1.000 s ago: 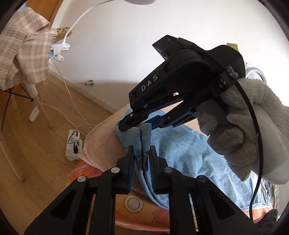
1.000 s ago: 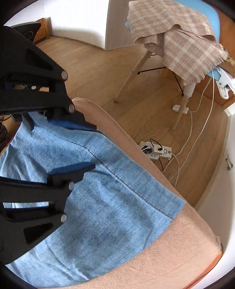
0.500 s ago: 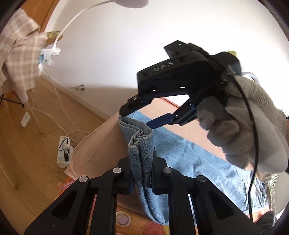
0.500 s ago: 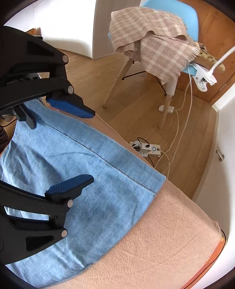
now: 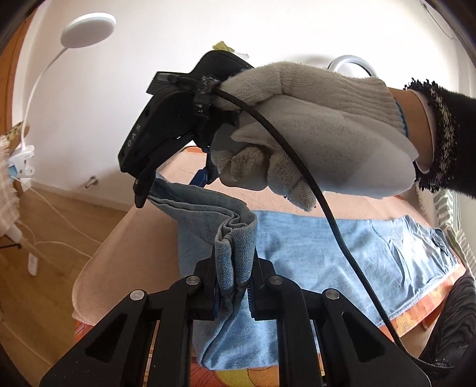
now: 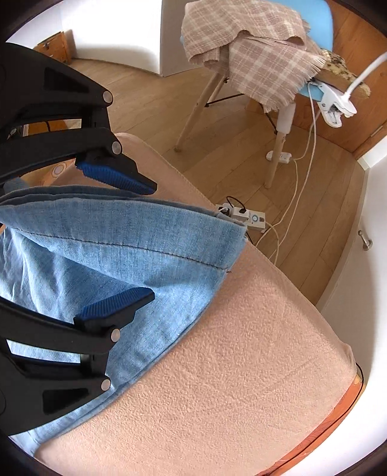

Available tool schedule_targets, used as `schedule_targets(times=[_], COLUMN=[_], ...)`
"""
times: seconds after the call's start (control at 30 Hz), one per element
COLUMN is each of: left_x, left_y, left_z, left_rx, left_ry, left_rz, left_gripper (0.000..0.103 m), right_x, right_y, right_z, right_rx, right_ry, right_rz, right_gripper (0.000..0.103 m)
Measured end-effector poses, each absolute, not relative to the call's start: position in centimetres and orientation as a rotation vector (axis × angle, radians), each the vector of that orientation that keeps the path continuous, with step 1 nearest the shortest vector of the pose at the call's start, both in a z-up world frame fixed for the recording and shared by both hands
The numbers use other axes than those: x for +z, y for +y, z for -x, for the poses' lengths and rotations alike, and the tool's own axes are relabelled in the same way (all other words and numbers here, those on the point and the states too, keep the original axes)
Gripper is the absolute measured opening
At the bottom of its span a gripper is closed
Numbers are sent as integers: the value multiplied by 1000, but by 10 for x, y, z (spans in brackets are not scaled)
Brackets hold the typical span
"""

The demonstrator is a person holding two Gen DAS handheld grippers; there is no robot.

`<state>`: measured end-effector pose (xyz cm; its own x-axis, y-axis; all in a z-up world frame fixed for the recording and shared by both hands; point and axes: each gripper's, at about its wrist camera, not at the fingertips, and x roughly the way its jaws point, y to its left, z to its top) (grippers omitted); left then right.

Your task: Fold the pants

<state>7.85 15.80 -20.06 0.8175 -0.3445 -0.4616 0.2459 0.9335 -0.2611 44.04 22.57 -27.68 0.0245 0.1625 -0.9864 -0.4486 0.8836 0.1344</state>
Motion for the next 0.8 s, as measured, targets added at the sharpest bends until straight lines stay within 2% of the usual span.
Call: schedule_targets(times=[0.1, 0.13, 0.17, 0.2, 0.3, 0.4, 0.8], left_x=[-201, -200, -200, -199, -197, -189, -140], left_y=[147, 145, 143, 142, 146, 147, 112], left_z=[-80, -80, -80, -80, -80, -79, -76], left_rx=[-332, -337, -340, -341, -347, -354, -502], left_ry=[536, 540, 542, 544, 550, 542, 563], left_rz=[173, 169, 163, 154, 155, 159, 30], left_gripper=[12, 12, 12, 12, 12, 12, 11], right_x=[-276, -278, -279, -280, -272, -256, -210], right_y=[235, 238, 239, 236, 218, 192, 34], right_z=[-429, -427, -426, -427, -431, -430, -402], right_rx=[481, 479, 481, 482, 483, 491, 488], right_ry=[1422, 1415, 1415, 1427, 1415, 1375, 1271], right_rz=[380, 429, 442, 427, 353, 274, -167], right_gripper=[67, 63, 45, 33, 16, 11, 10])
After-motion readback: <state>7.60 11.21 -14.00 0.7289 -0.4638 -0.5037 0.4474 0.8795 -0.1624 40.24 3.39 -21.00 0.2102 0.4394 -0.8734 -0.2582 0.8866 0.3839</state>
